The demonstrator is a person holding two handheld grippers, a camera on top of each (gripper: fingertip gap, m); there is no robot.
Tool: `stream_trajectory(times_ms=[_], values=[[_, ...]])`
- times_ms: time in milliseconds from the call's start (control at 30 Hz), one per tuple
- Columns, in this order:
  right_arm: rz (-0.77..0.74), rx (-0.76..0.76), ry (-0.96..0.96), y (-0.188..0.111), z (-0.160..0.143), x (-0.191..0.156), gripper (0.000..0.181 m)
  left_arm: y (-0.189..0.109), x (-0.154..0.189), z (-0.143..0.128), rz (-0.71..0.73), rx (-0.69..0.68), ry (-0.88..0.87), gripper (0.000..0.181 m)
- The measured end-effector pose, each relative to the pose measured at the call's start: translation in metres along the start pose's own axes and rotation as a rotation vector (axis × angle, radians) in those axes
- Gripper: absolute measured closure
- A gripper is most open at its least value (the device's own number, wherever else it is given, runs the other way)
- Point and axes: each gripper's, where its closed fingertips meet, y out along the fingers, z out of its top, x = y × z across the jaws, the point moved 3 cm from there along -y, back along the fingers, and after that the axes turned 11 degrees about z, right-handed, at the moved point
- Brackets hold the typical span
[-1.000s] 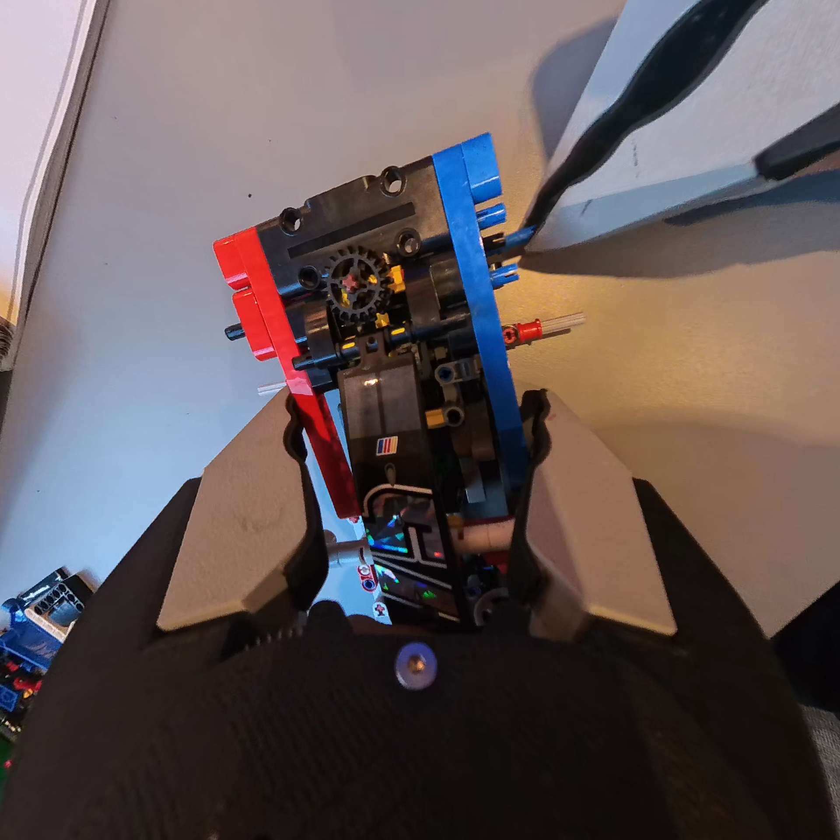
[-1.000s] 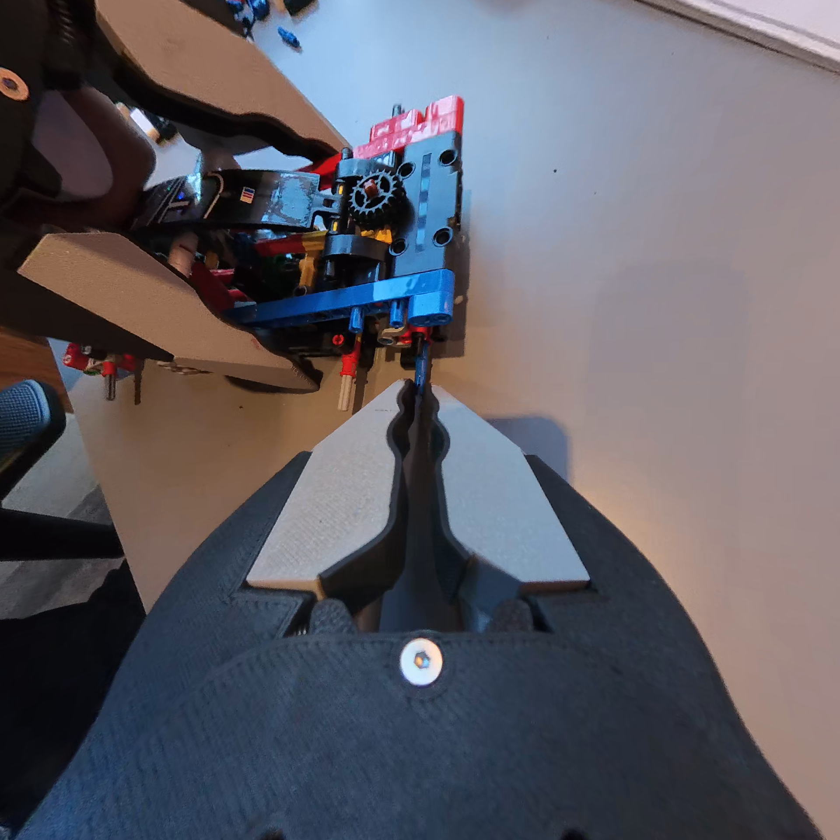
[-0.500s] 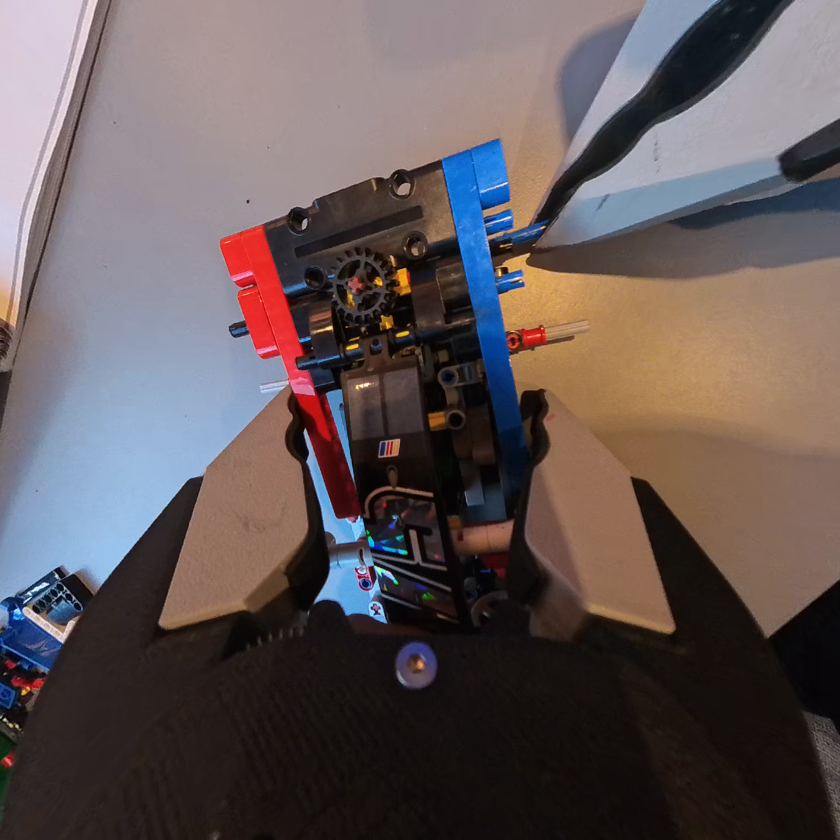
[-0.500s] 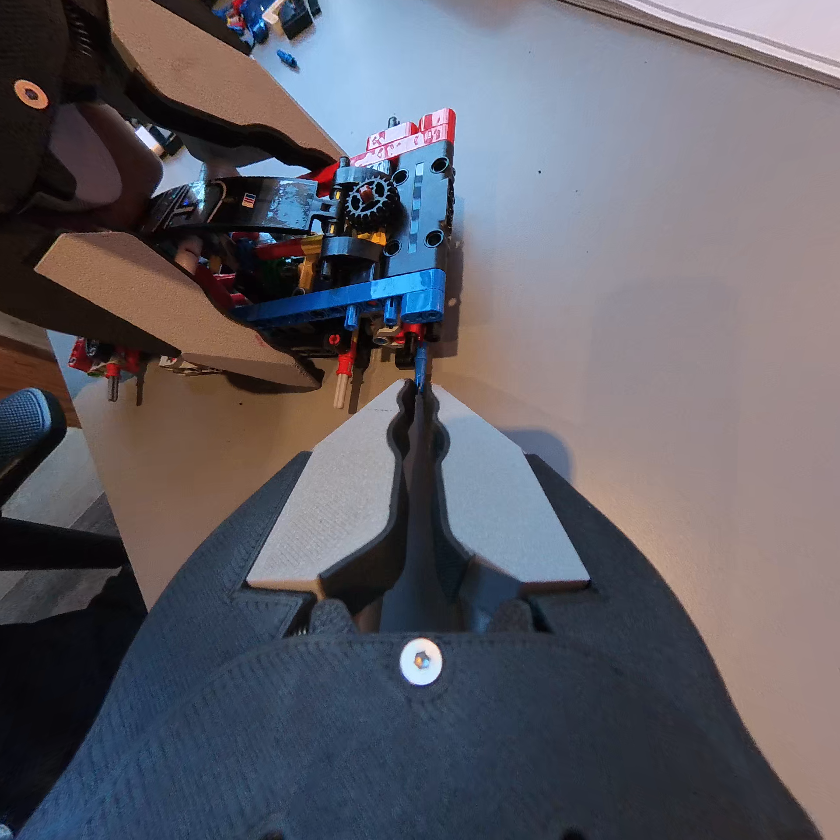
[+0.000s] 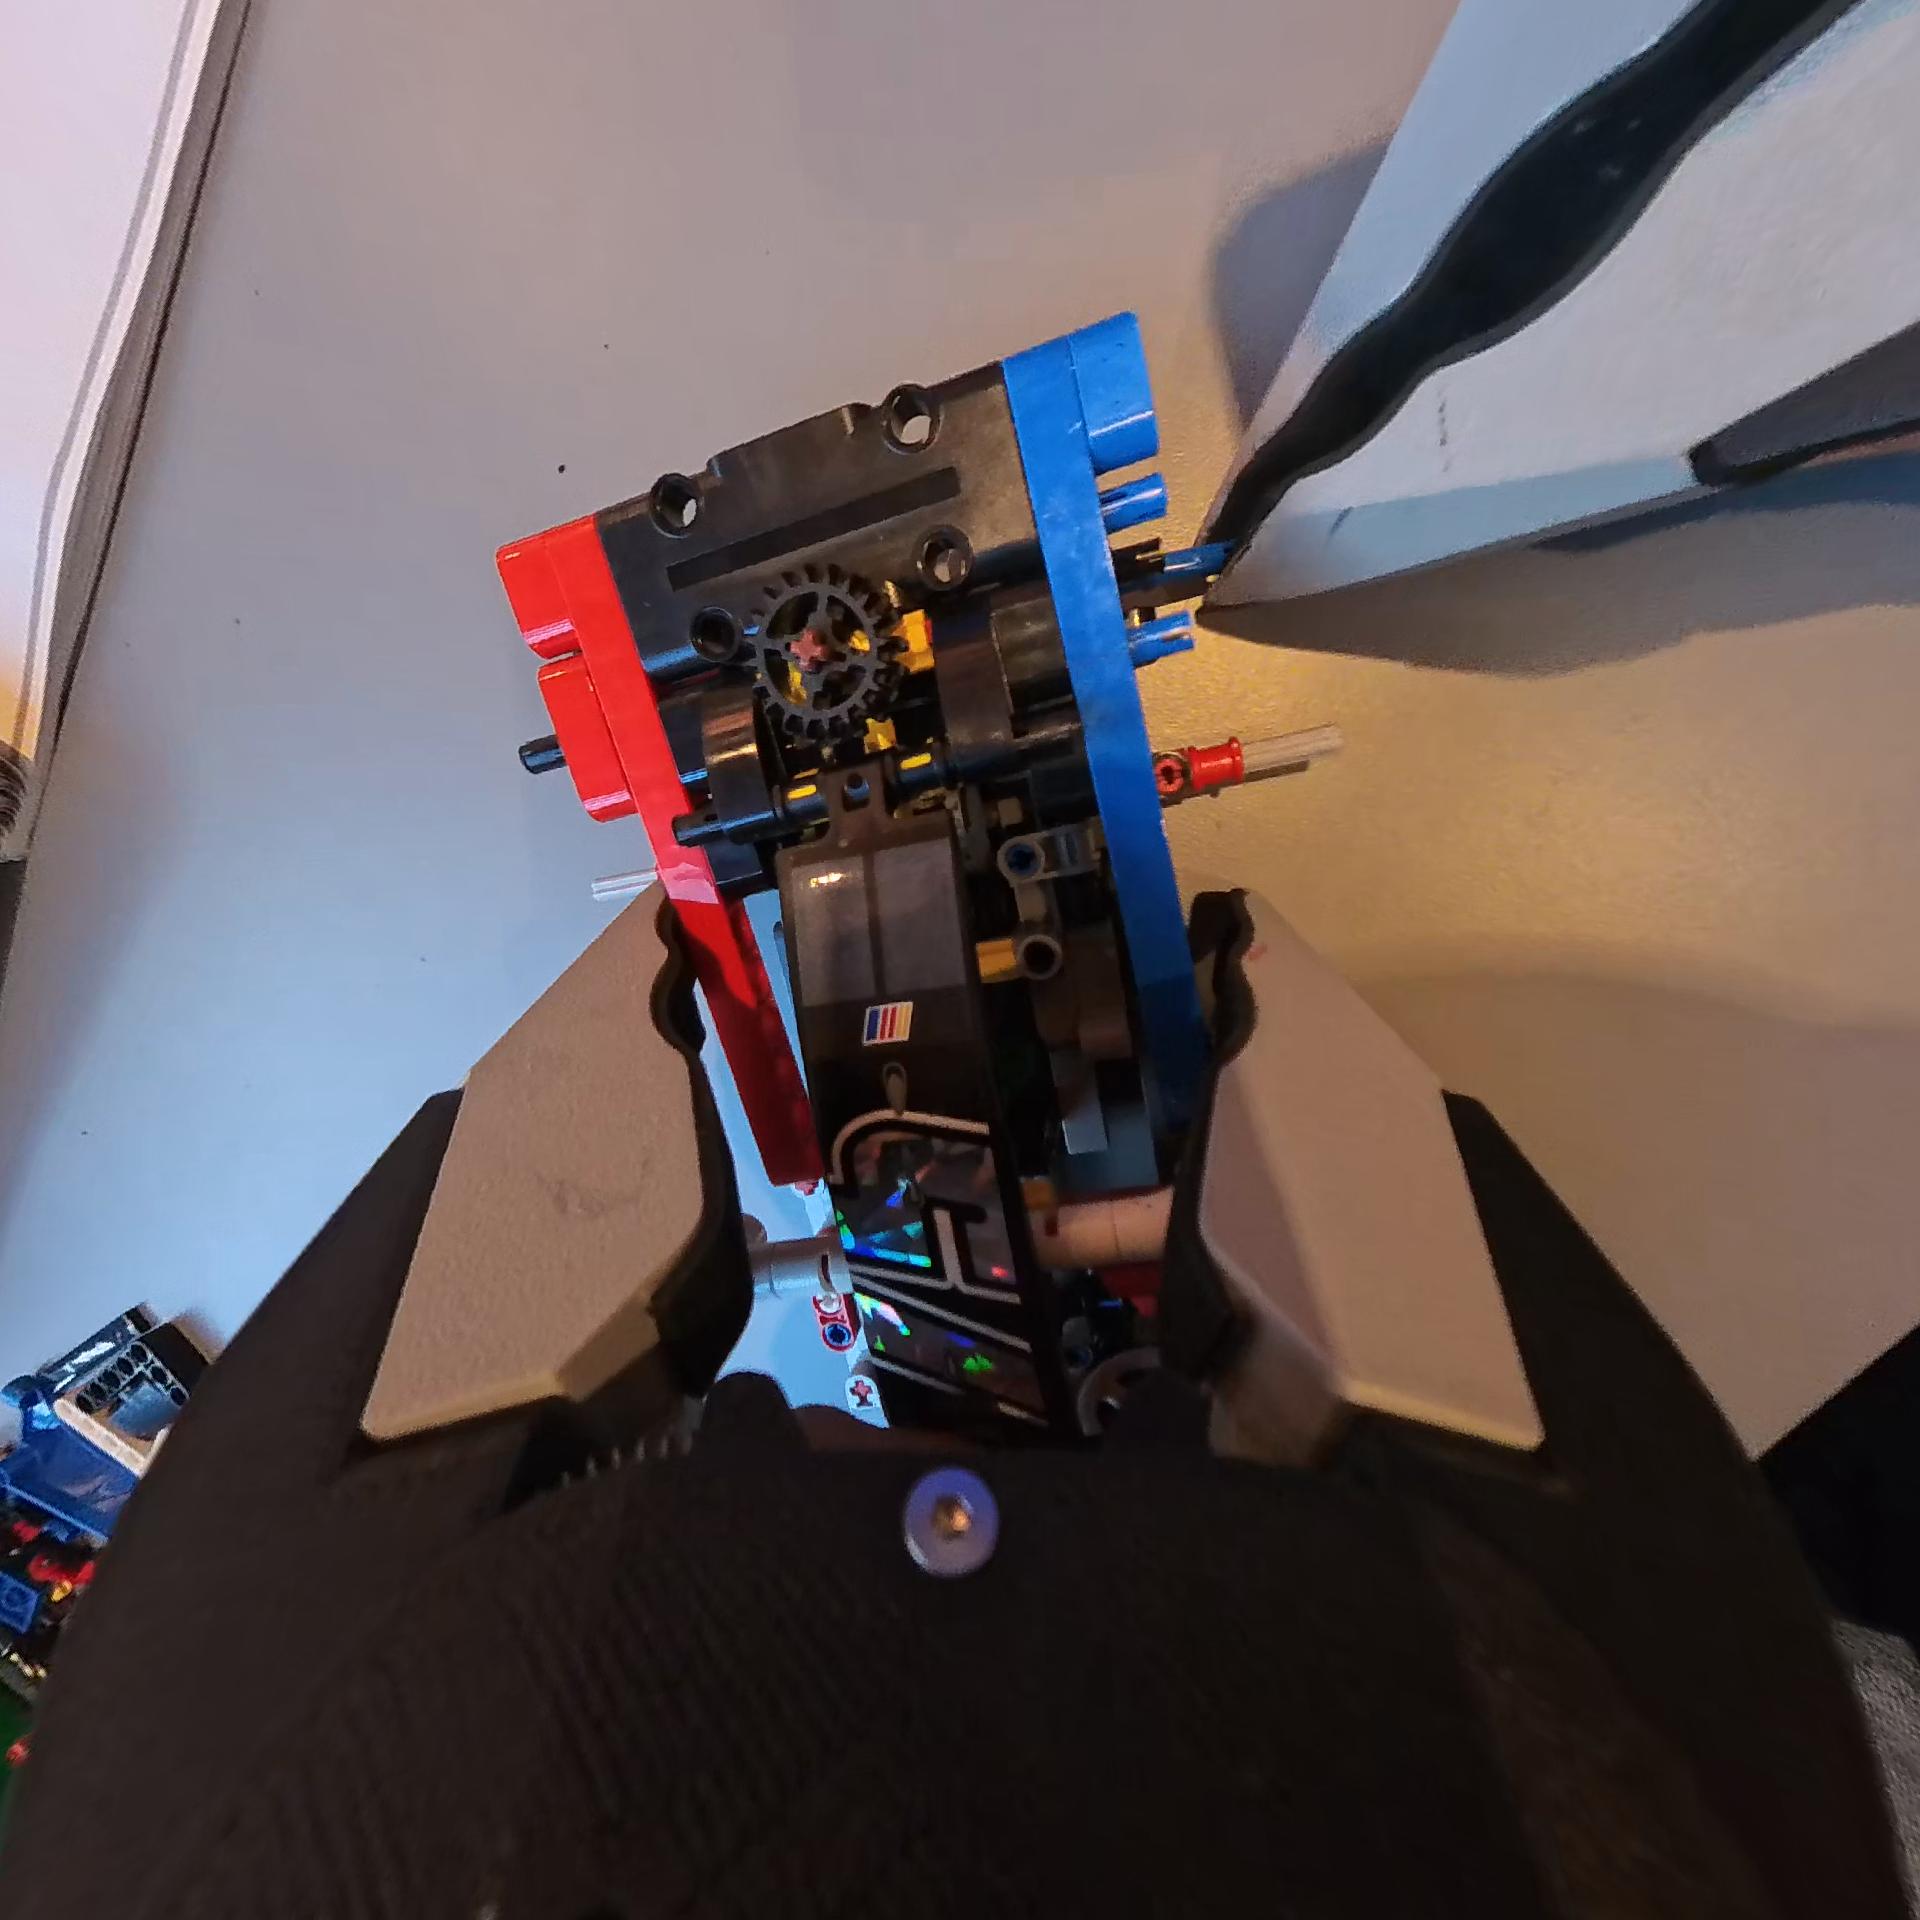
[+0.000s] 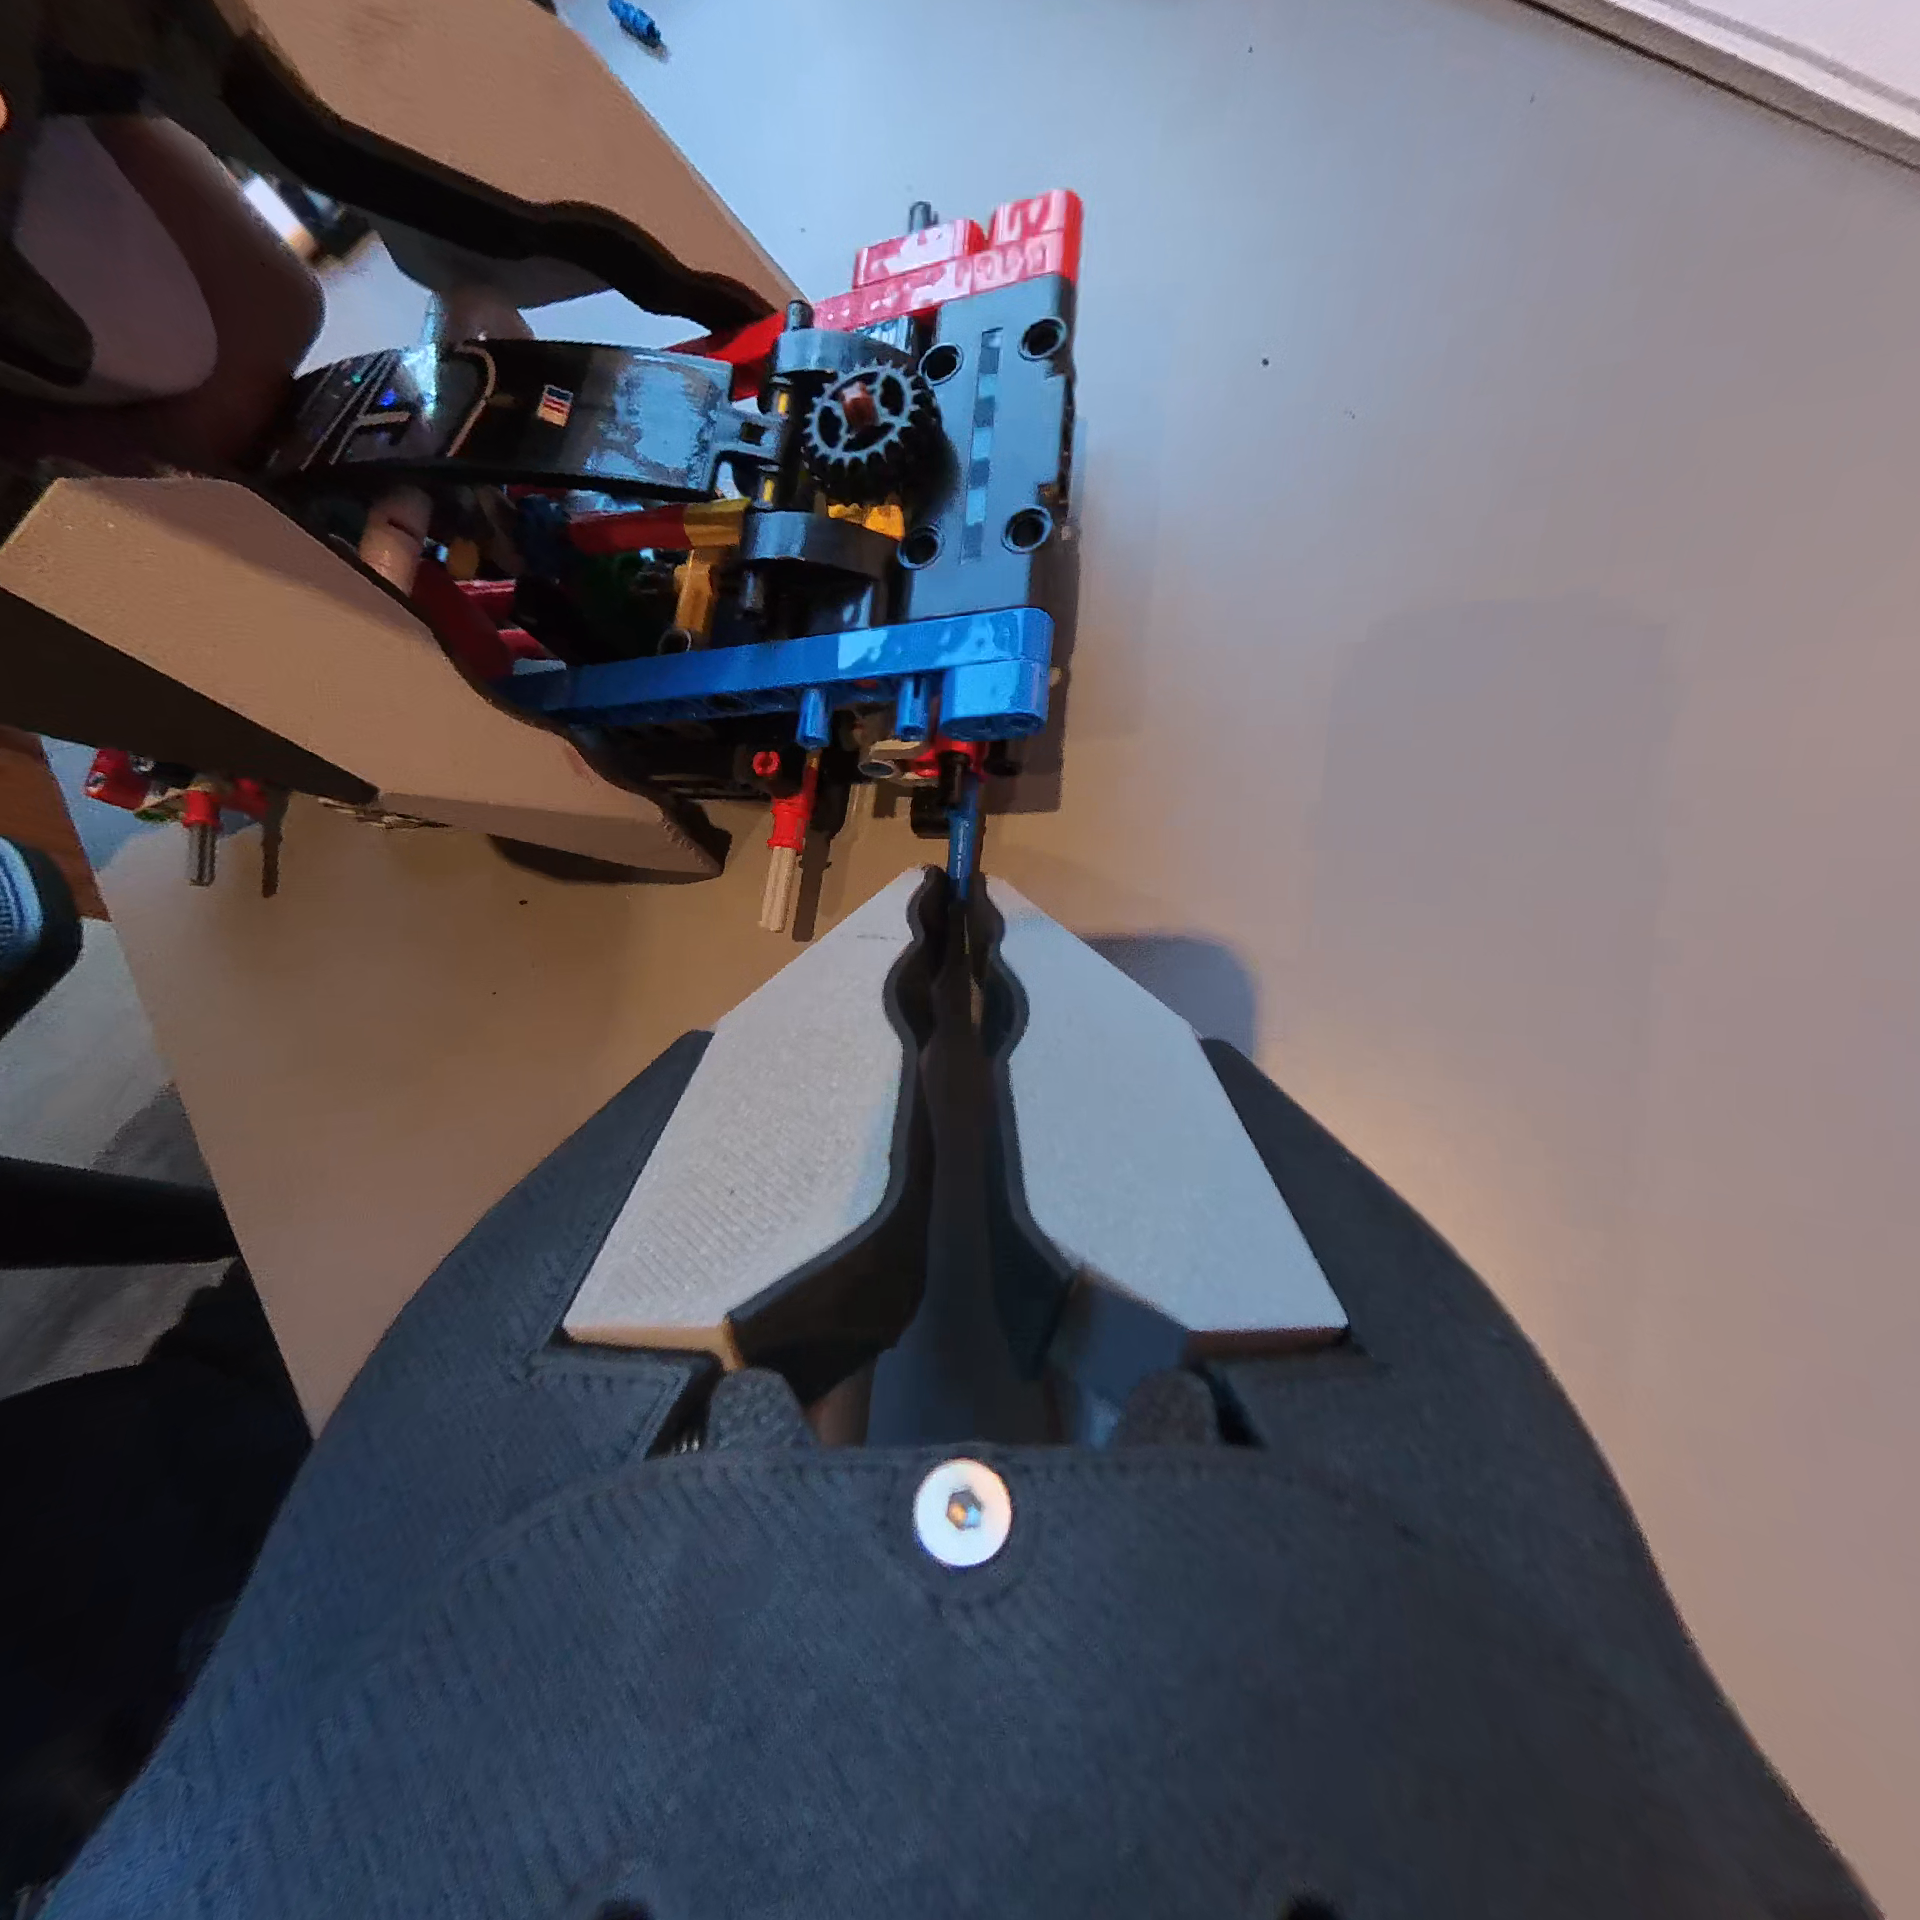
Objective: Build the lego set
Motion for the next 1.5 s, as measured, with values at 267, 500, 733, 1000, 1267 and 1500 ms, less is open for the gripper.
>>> stream_trajectory(times_ms=[267,500,733,1000,1267,1500], values=[[0.001,0.018,-0.073,-0.004,0.004,-0.001,0.181,0.000,0.000,-0.001,0.005,-0.004,-0.010,0.083],[-0.007,-0.039,-0.104,0.002,0.003,0.003,0.181,0.000,-0.001,-0.002,0.007,-0.003,-0.019,0.082],[-0.012,-0.029,-0.129,-0.004,-0.003,0.000,0.181,0.000,0.000,0.001,0.006,0.013,-0.007,0.082],[0.064,0.046,-0.175,-0.026,-0.011,-0.014,0.181,-0.031,-0.001,0.007,0.071,0.167,0.011,0.099],[0.238,0.135,-0.193,-0.042,-0.009,-0.040,0.181,-0.075,0.042,0.041,-0.019,0.490,0.309,0.156],[0.261,0.126,-0.182,-0.053,-0.011,-0.042,0.181,-0.063,0.062,0.053,-0.052,0.511,0.475,0.166]])
